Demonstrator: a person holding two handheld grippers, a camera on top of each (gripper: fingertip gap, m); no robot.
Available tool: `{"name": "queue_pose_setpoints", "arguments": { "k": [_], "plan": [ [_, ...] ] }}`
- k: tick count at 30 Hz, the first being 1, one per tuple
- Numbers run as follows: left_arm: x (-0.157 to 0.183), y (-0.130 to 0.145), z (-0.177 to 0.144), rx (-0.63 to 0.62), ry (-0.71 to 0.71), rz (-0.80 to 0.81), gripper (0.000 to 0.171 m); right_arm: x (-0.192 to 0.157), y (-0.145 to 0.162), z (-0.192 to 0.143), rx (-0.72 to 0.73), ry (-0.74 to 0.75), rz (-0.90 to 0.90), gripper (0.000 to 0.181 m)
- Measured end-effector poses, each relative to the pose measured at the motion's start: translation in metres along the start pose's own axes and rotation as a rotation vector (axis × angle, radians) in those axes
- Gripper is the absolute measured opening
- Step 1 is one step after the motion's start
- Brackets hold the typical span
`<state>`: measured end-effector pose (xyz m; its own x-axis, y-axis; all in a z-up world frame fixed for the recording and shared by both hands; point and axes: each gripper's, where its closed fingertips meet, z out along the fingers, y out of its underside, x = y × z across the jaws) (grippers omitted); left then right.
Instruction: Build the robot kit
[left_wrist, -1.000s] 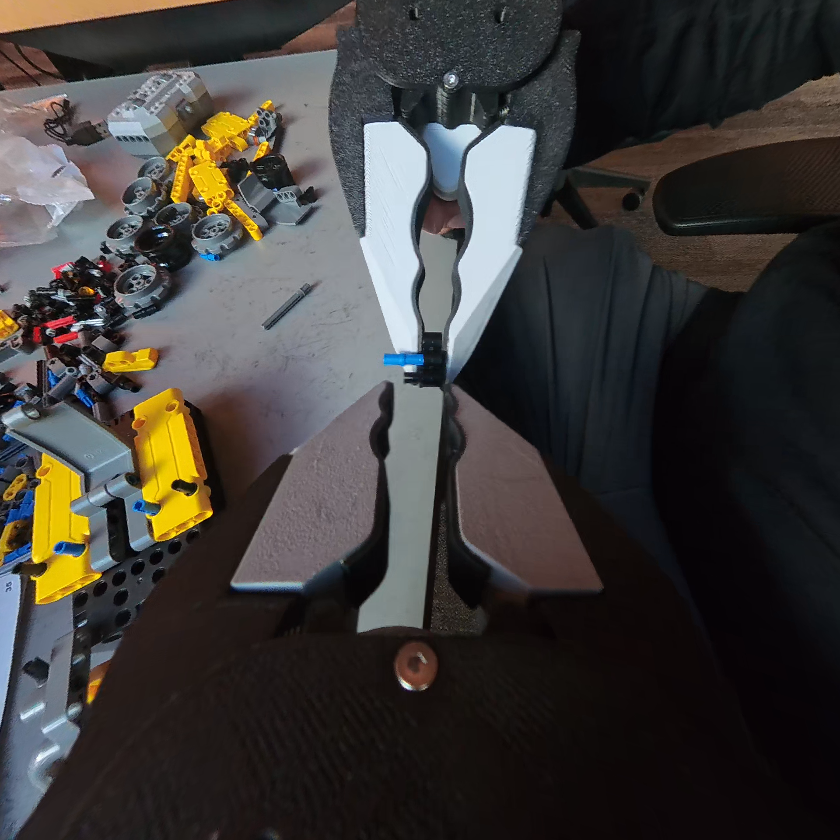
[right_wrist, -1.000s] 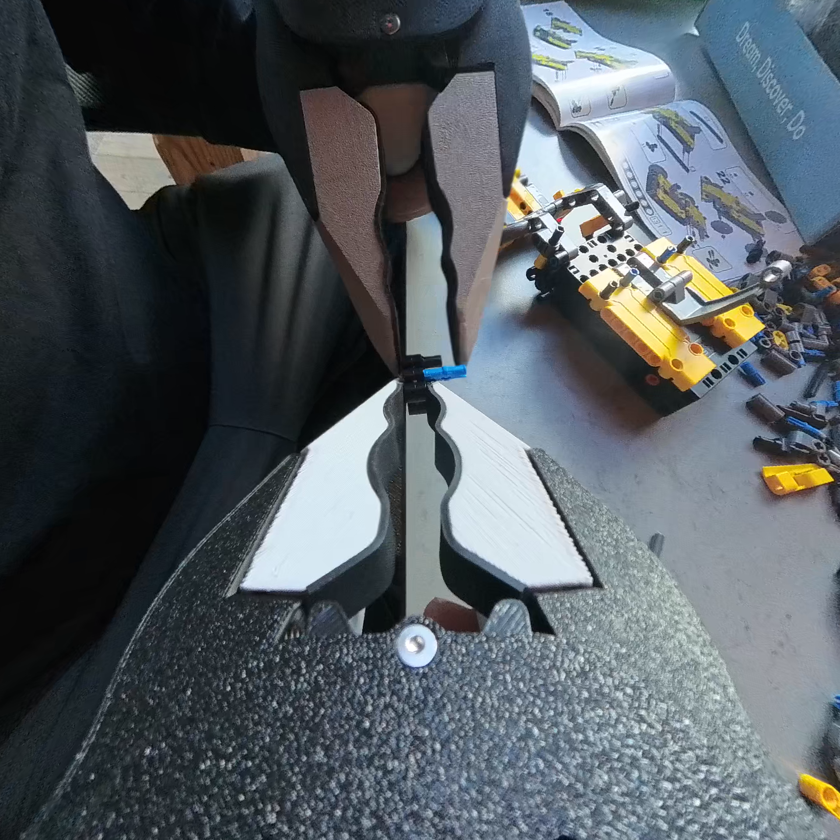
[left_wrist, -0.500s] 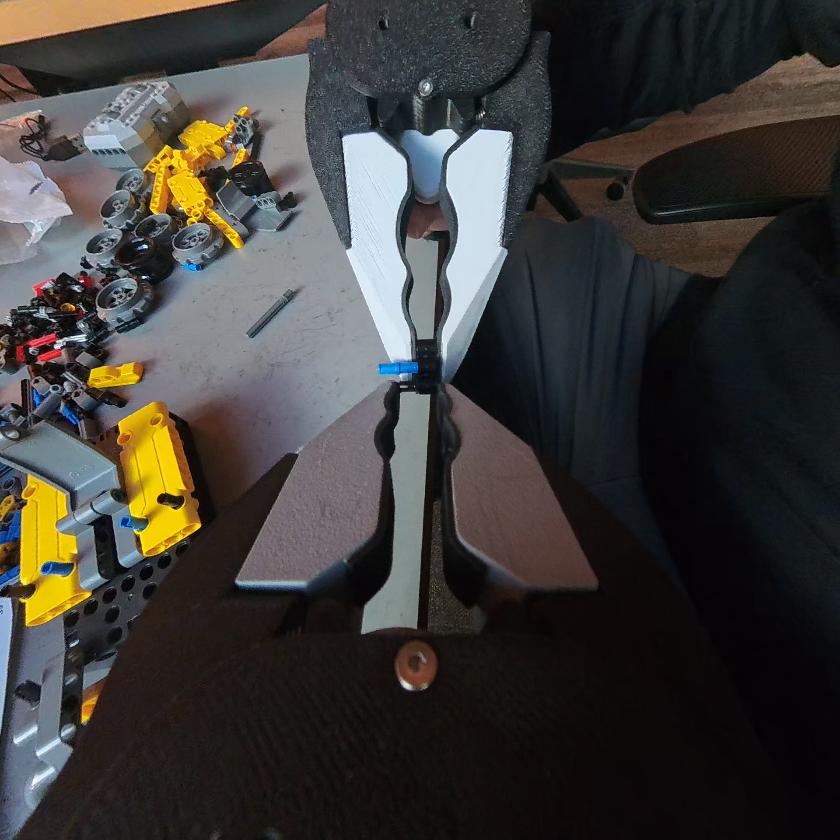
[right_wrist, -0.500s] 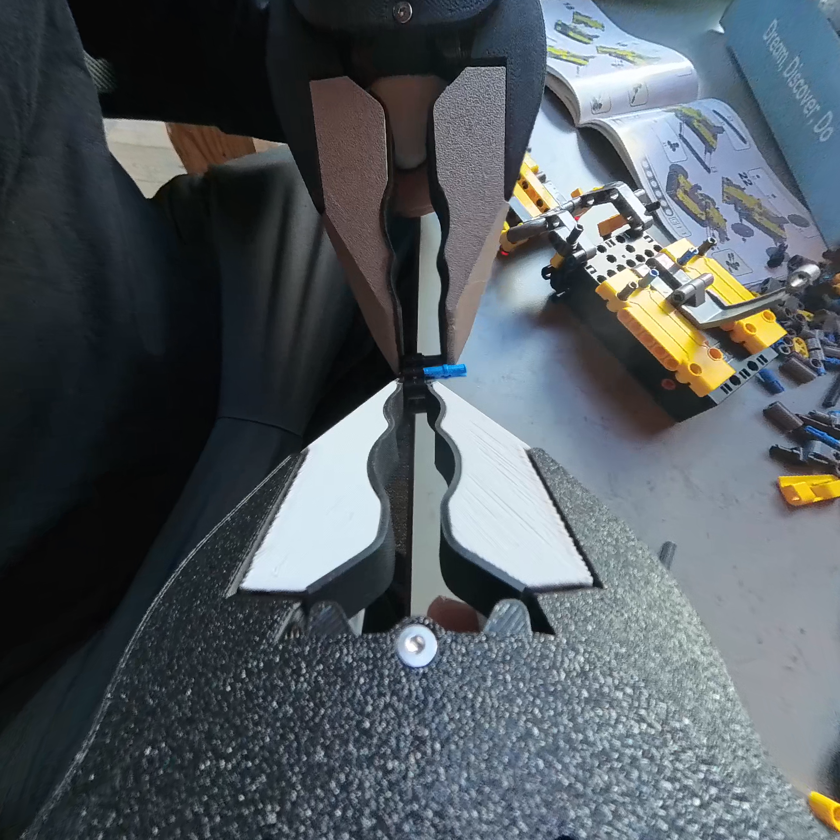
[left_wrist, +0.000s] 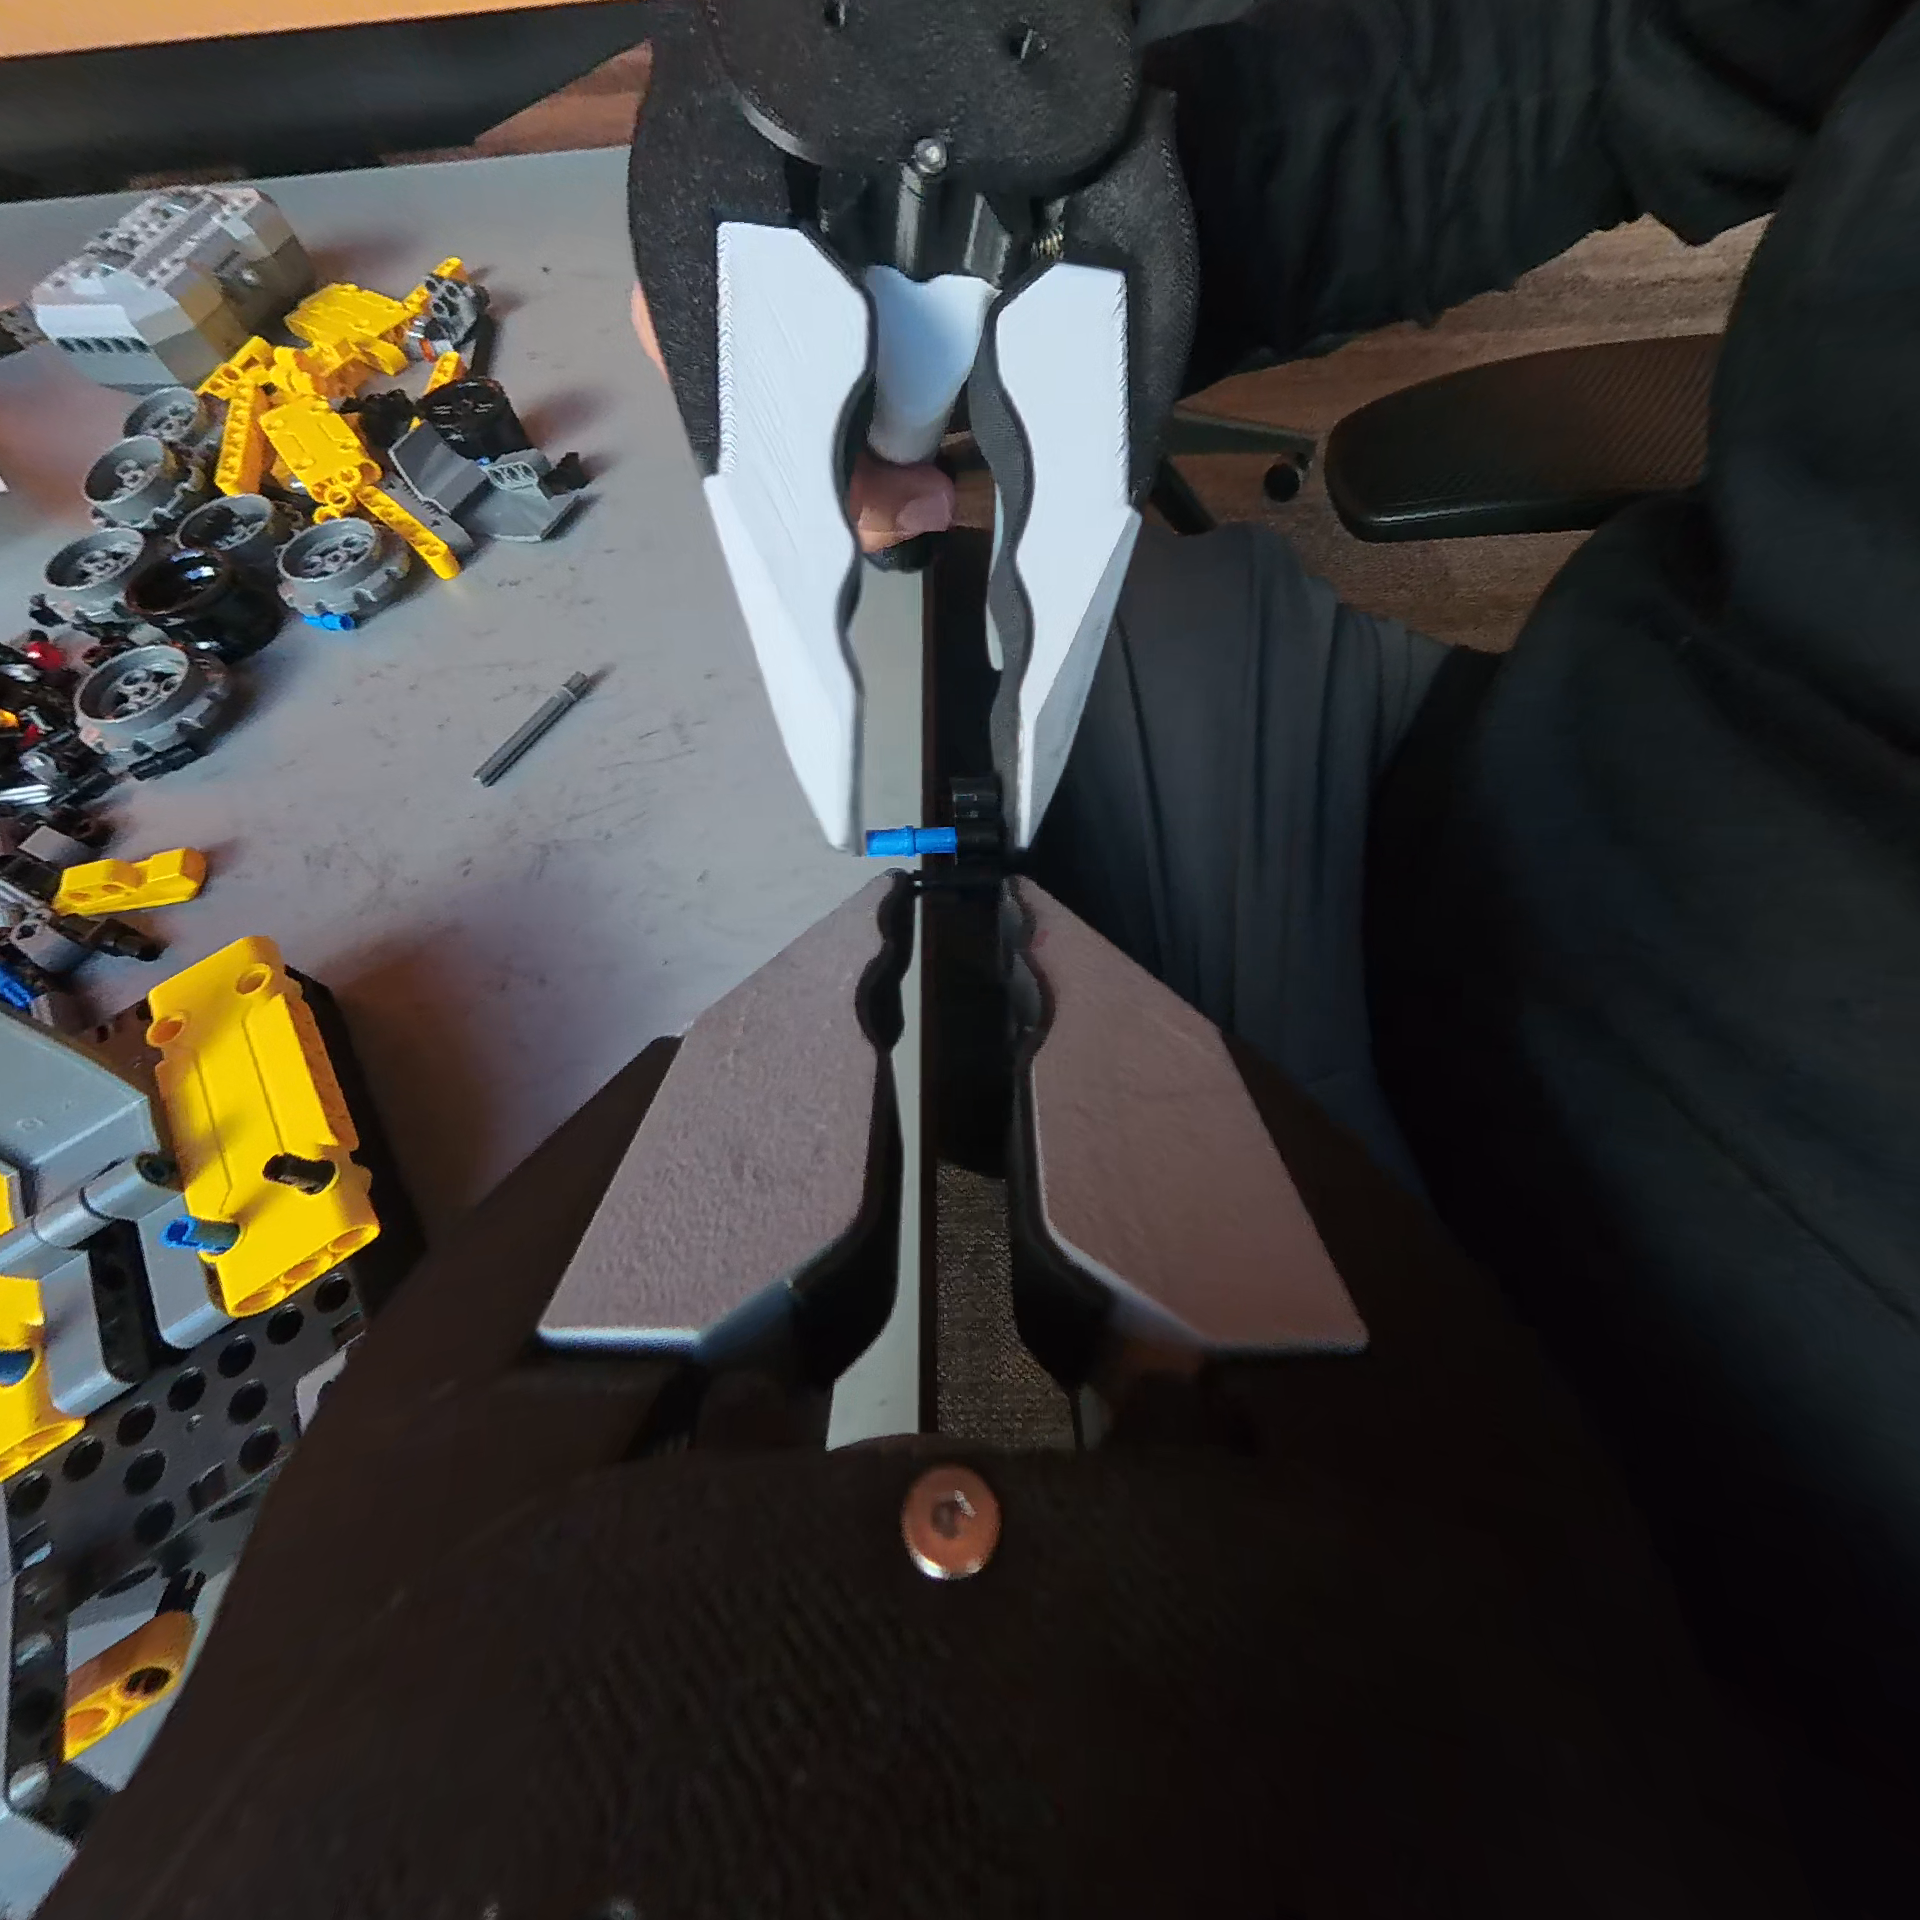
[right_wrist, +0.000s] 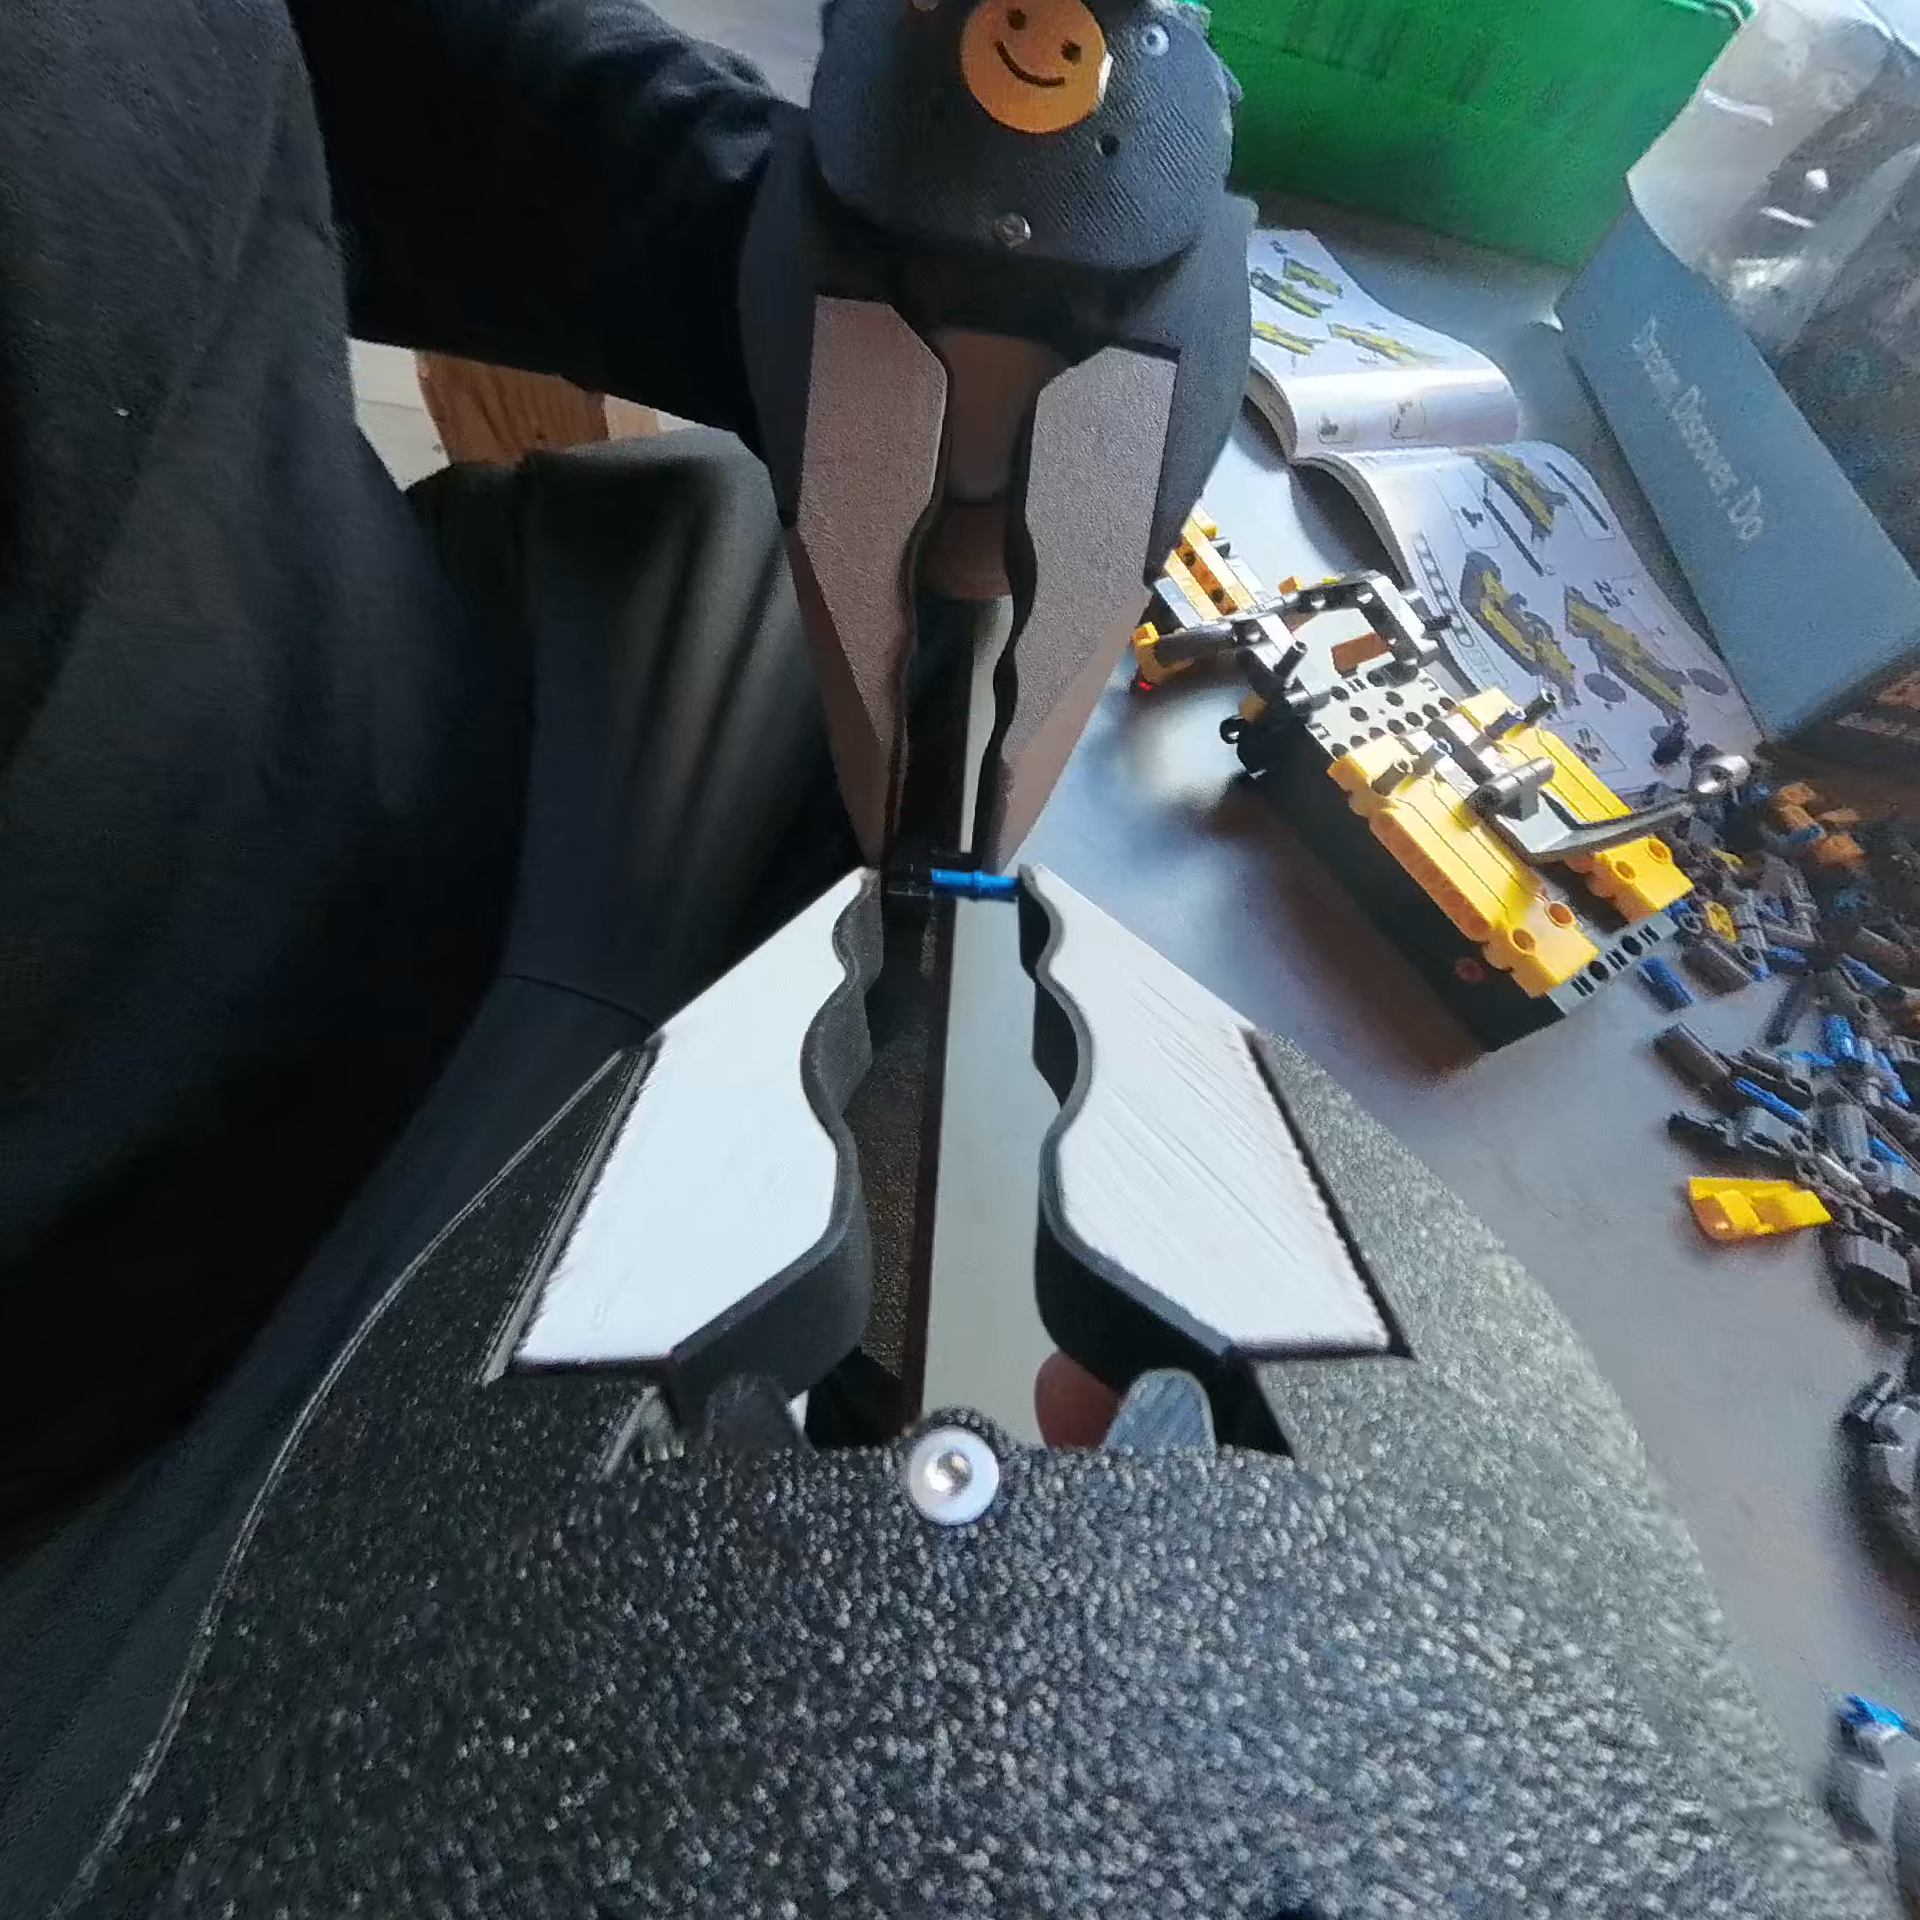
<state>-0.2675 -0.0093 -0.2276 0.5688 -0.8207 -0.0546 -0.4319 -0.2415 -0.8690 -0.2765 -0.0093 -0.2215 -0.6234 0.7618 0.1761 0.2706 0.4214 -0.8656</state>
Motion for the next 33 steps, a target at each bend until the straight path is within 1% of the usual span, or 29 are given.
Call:
{"name": "queue_pose_setpoints", "arguments": {
  "k": [4,7,11,22,33],
  "plan": [
    [0.0006,0.0004,-0.0012,0.002,0.010,-0.008,0.013,0.0004,-0.0003,0.0010,0.001,-0.003,0.002,0.025],
    [0.0002,-0.0033,-0.0041,0.031,0.020,-0.020,0.013,0.0011,-0.0035,-0.0013,0.024,-0.015,0.022,0.026],
    [0.0000,-0.0044,-0.0064,0.043,0.033,-0.032,0.013,0.0004,-0.0043,-0.0007,0.019,-0.012,0.005,0.027],
    [0.0046,-0.0014,-0.0063,0.022,0.060,-0.021,0.013,-0.0038,-0.0042,-0.0014,0.033,-0.078,0.047,0.025],
    [0.0061,-0.0032,-0.0057,0.001,0.043,0.010,0.013,-0.0060,-0.0064,-0.0032,0.053,-0.121,0.095,0.025]
  ]
}}
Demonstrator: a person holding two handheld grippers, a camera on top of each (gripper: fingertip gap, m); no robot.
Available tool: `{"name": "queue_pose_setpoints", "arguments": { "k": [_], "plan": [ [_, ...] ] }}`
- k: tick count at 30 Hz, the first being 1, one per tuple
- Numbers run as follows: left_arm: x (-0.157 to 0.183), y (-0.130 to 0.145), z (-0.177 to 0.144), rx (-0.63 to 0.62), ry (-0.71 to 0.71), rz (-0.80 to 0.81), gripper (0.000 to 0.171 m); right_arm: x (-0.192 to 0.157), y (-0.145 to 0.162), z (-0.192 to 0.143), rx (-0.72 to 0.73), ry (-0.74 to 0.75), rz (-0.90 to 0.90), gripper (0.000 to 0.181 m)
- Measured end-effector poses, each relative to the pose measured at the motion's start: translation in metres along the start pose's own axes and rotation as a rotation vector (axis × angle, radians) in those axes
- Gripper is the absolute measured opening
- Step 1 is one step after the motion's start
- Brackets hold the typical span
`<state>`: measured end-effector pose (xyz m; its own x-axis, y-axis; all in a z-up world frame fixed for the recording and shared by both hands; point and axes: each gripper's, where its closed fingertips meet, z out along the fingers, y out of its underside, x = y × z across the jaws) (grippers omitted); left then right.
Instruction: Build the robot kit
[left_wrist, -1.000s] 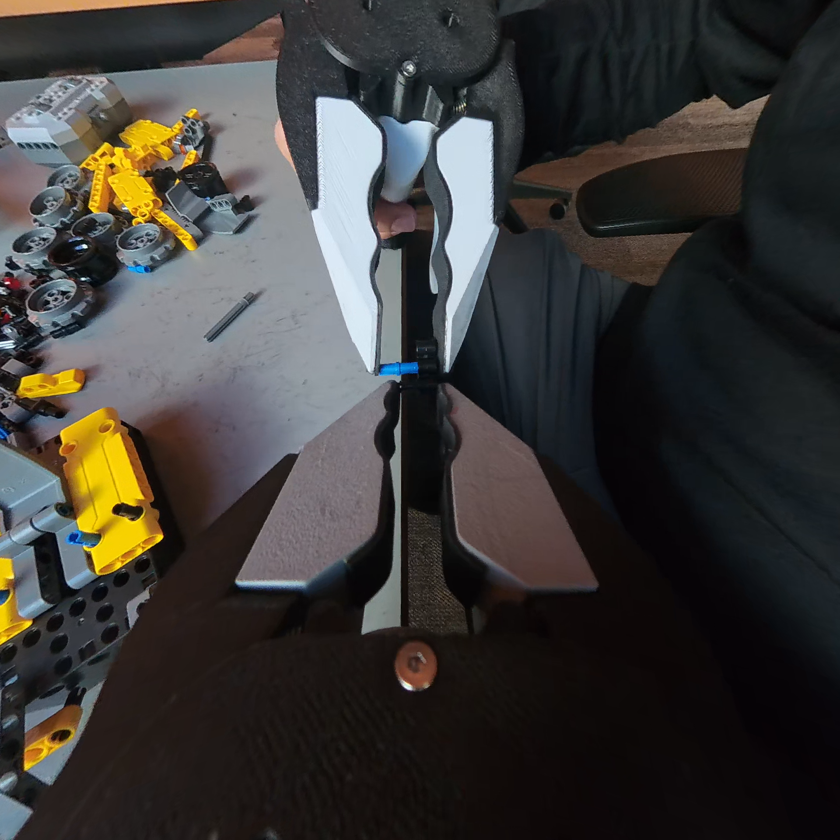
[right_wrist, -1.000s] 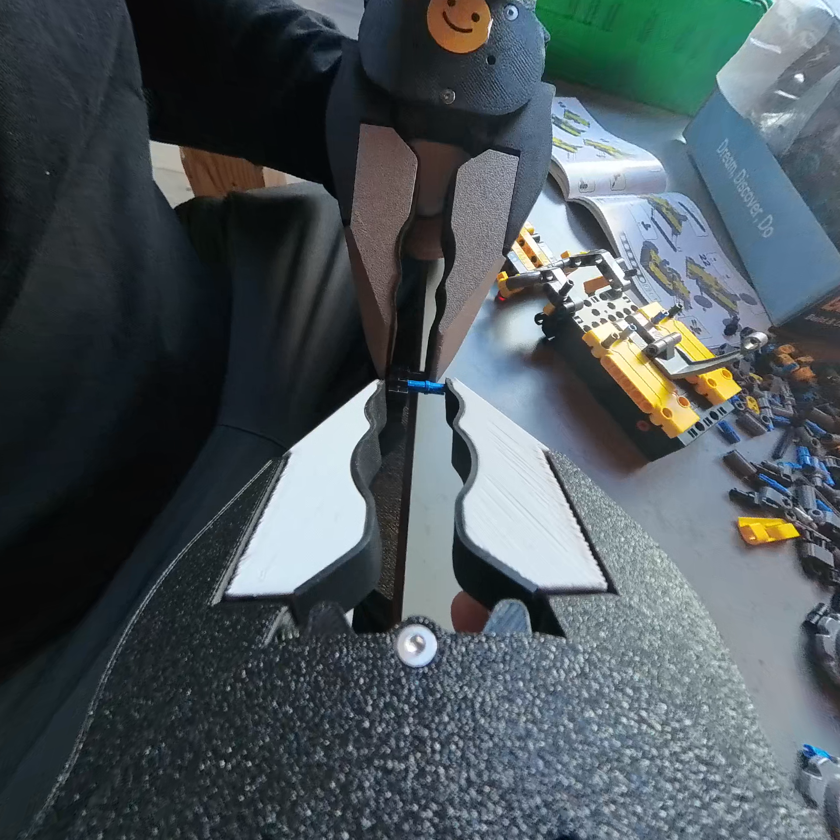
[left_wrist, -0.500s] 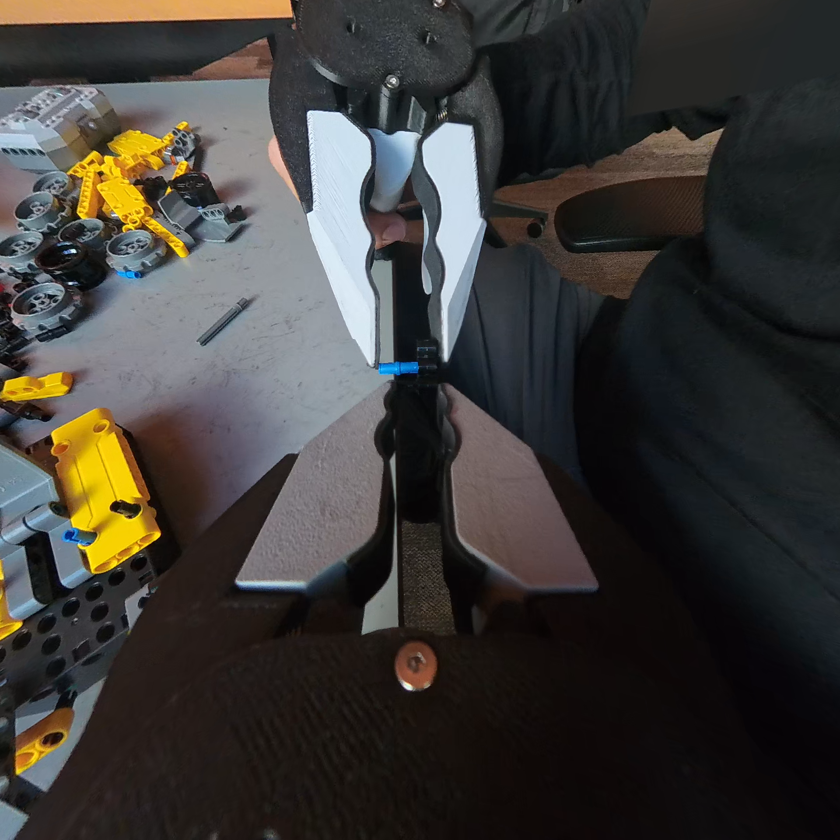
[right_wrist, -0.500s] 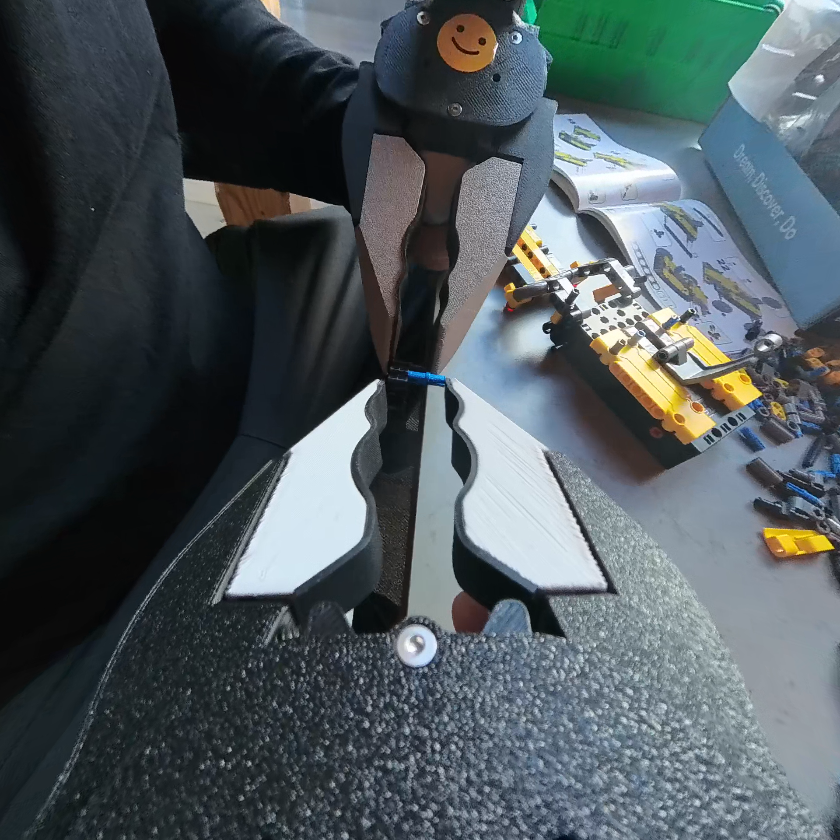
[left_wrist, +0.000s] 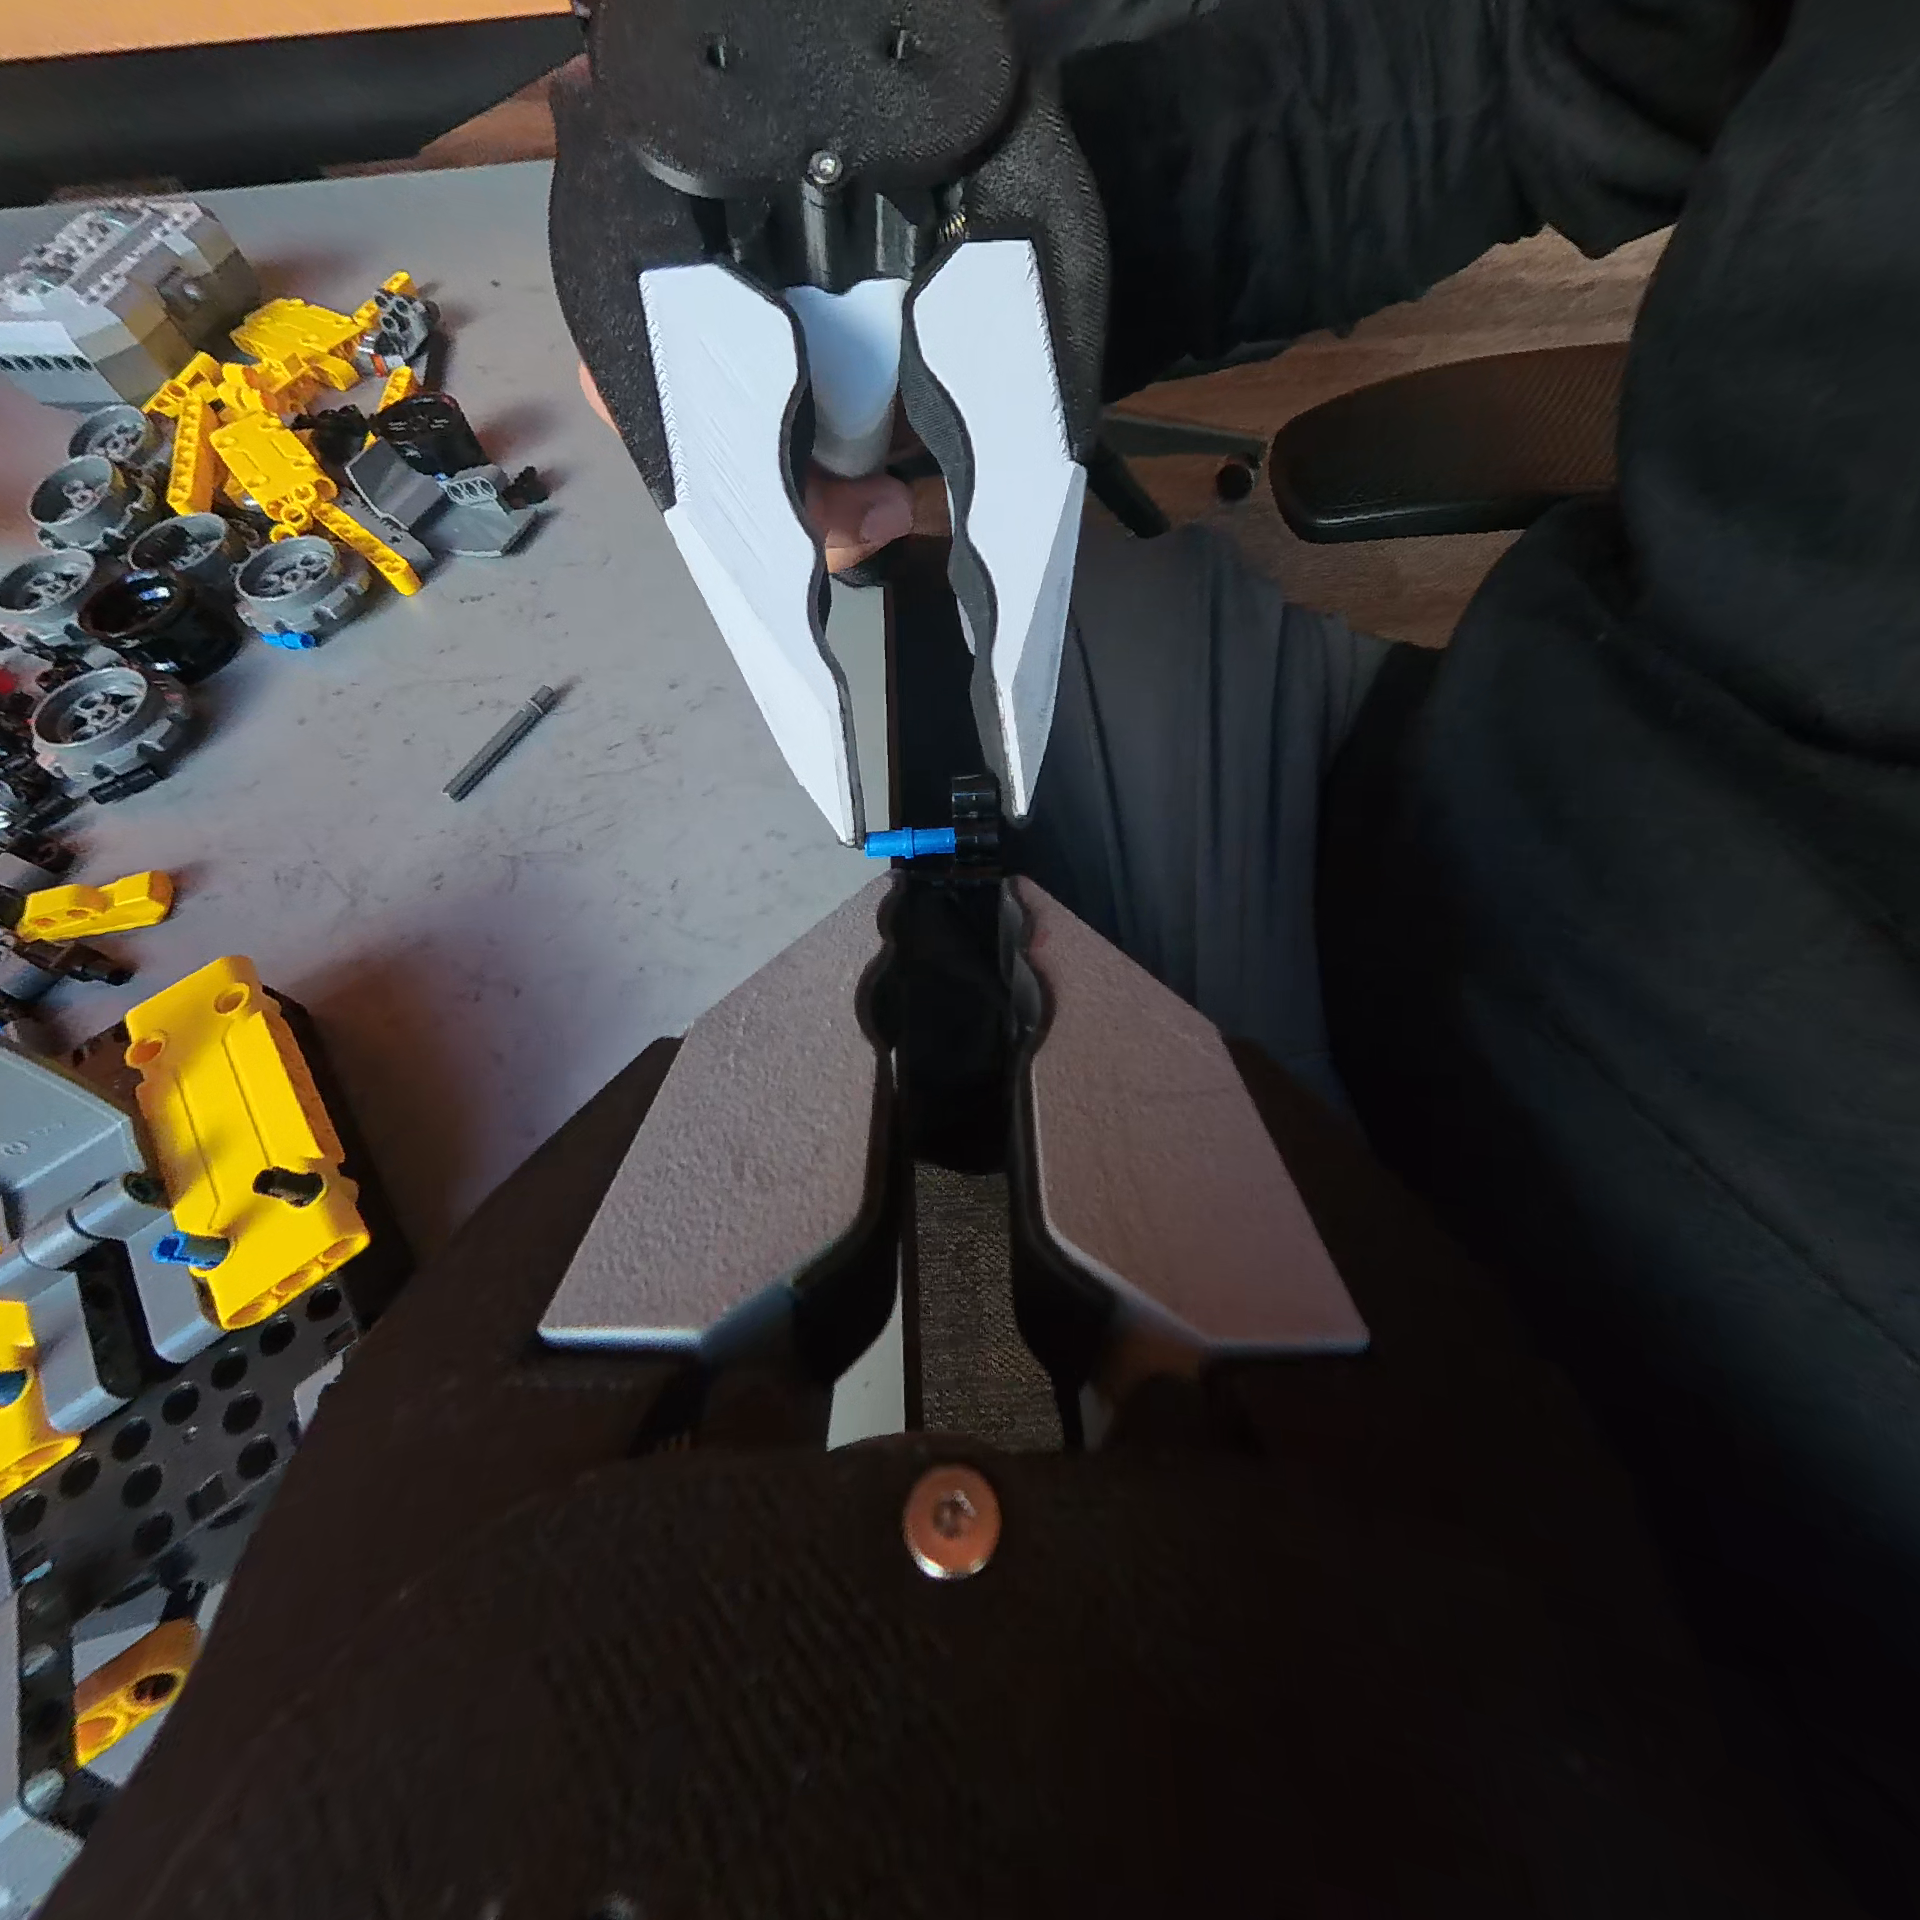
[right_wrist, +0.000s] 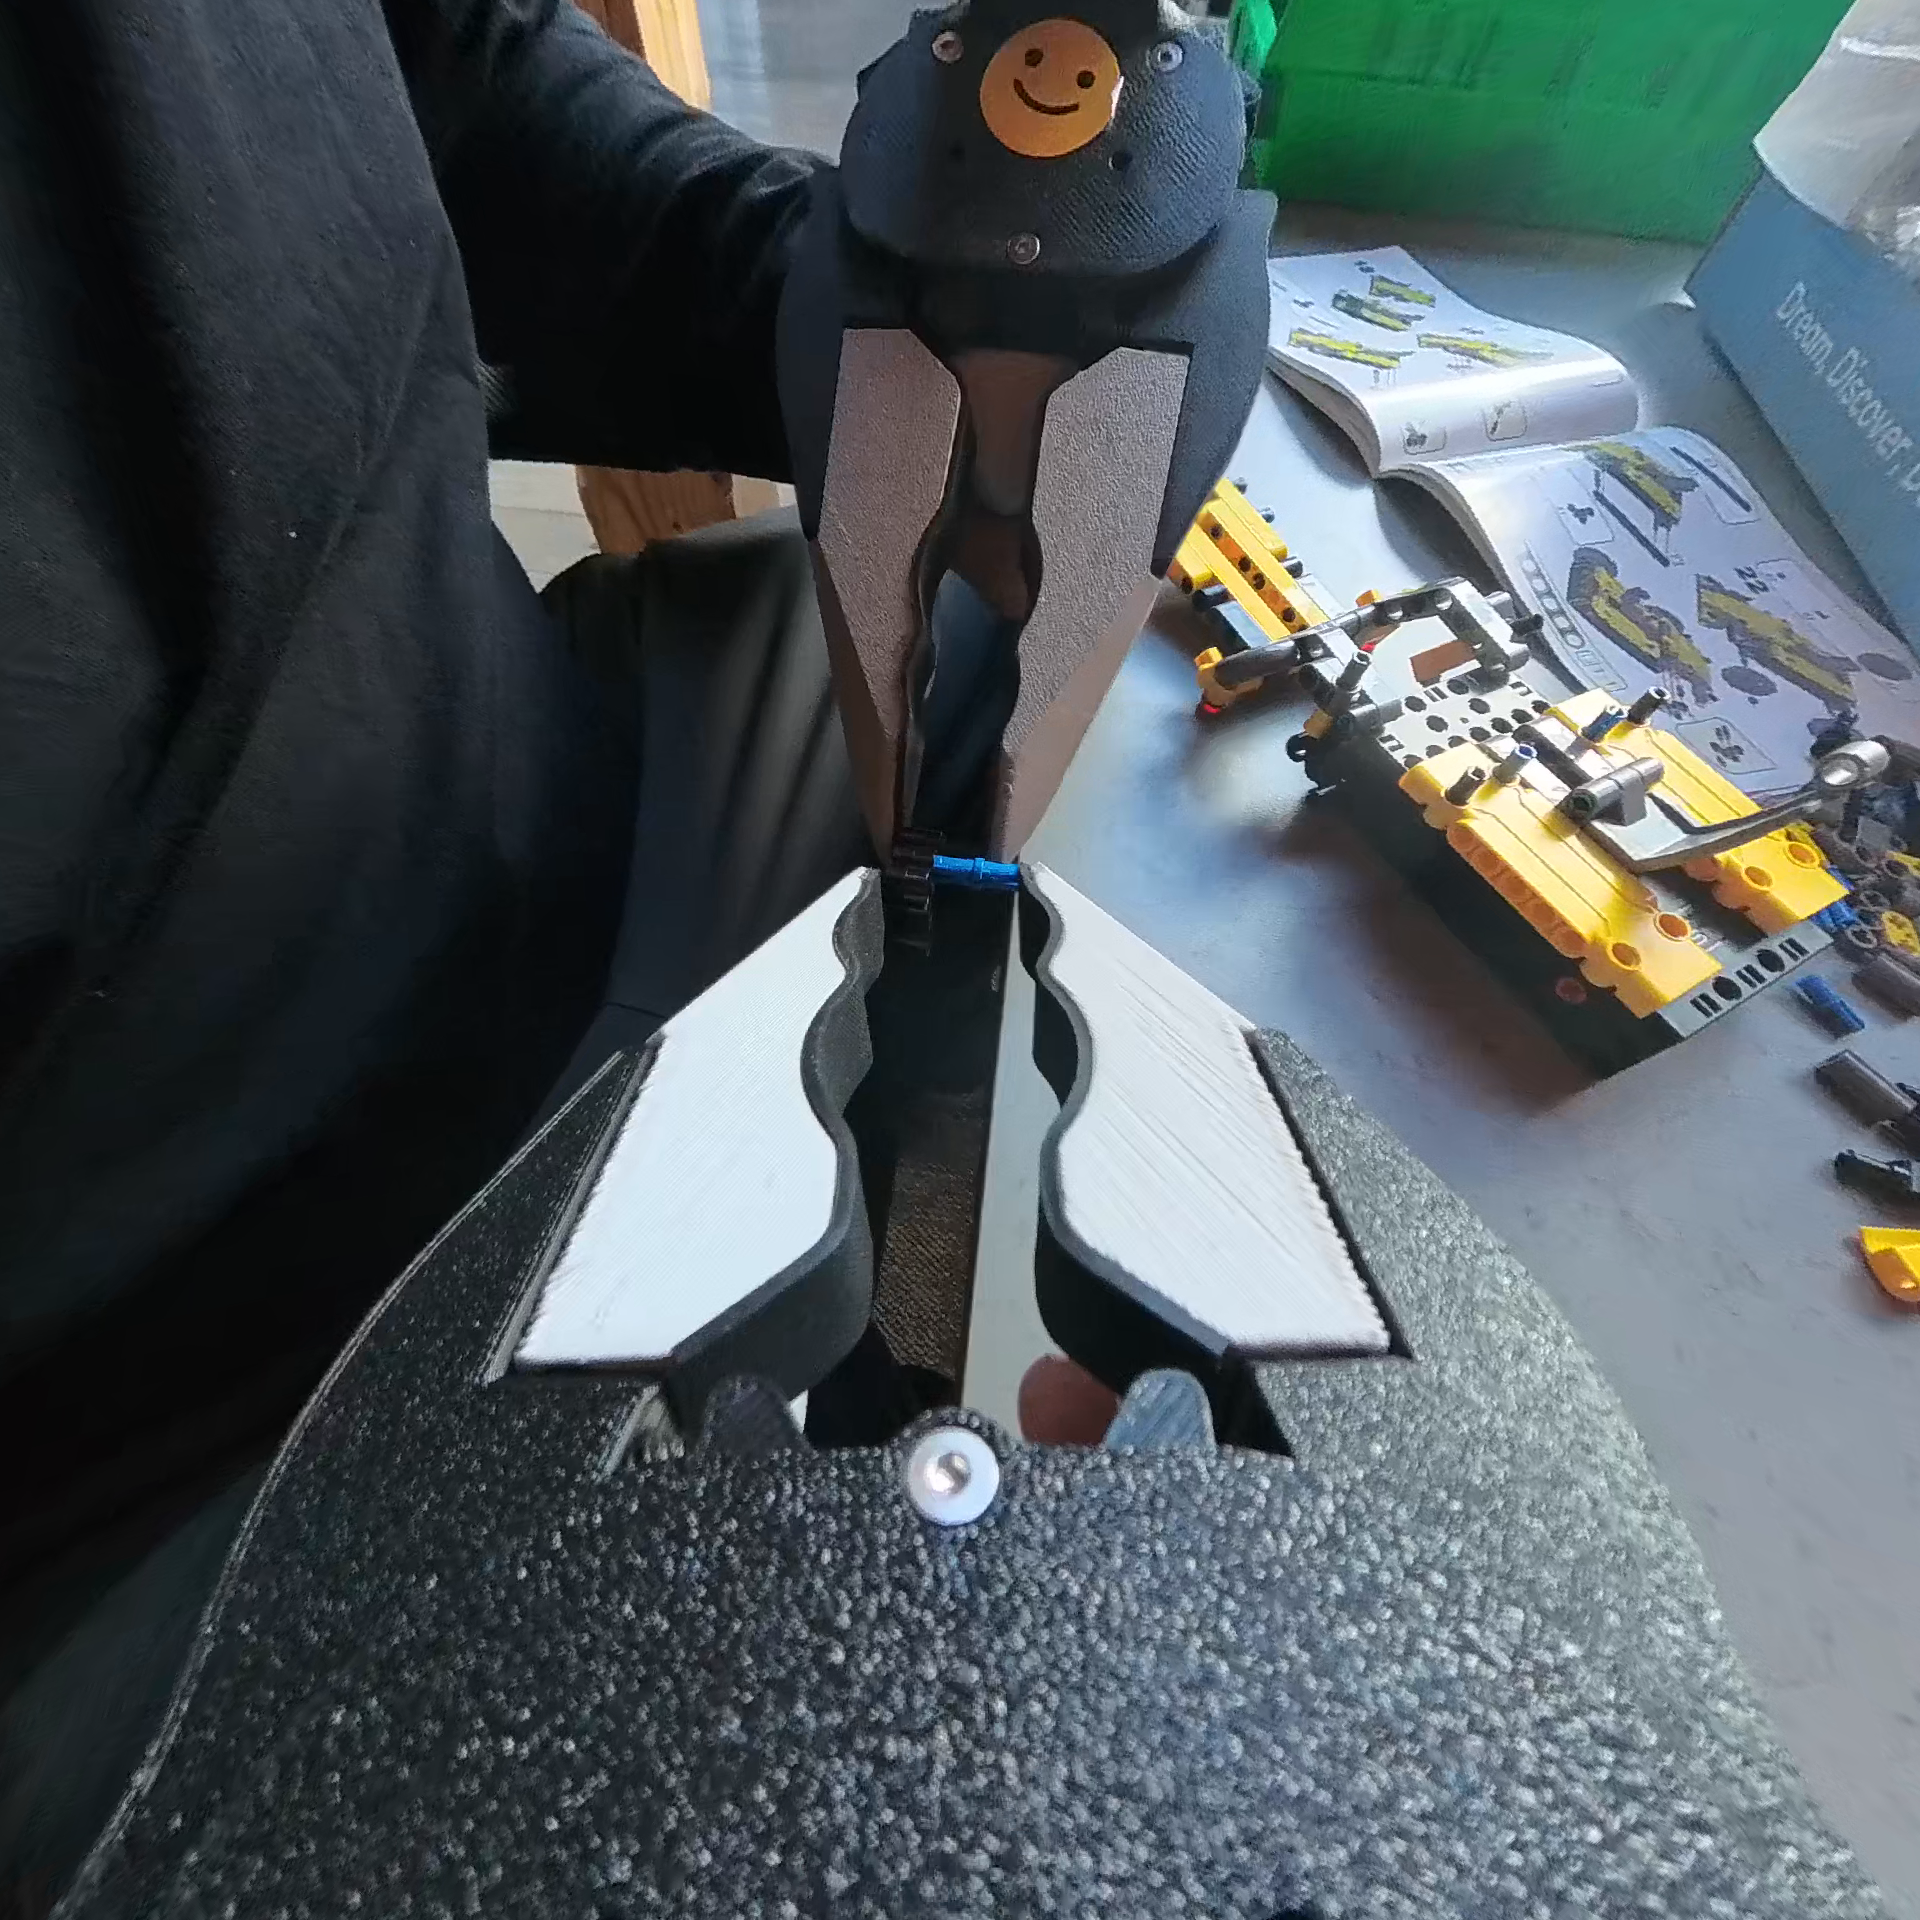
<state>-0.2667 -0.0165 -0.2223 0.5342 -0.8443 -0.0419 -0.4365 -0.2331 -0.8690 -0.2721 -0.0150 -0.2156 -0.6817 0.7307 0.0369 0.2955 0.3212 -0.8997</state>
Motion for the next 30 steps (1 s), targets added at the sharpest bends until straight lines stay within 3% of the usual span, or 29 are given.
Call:
{"name": "queue_pose_setpoints", "arguments": {
  "k": [19,26,30],
  "plan": [
    [0.003,0.005,0.007,-0.020,-0.017,0.036,0.013,-0.005,0.009,0.001,-0.077,0.036,-0.108,0.022],
    [0.004,0.006,0.006,-0.041,-0.017,0.080,0.013,-0.005,0.008,0.003,-0.060,-0.017,0.026,0.024],
    [0.009,0.005,0.007,-0.049,0.000,0.106,0.013,-0.010,0.009,0.003,-0.090,-0.041,-0.024,0.028]
  ]
}}
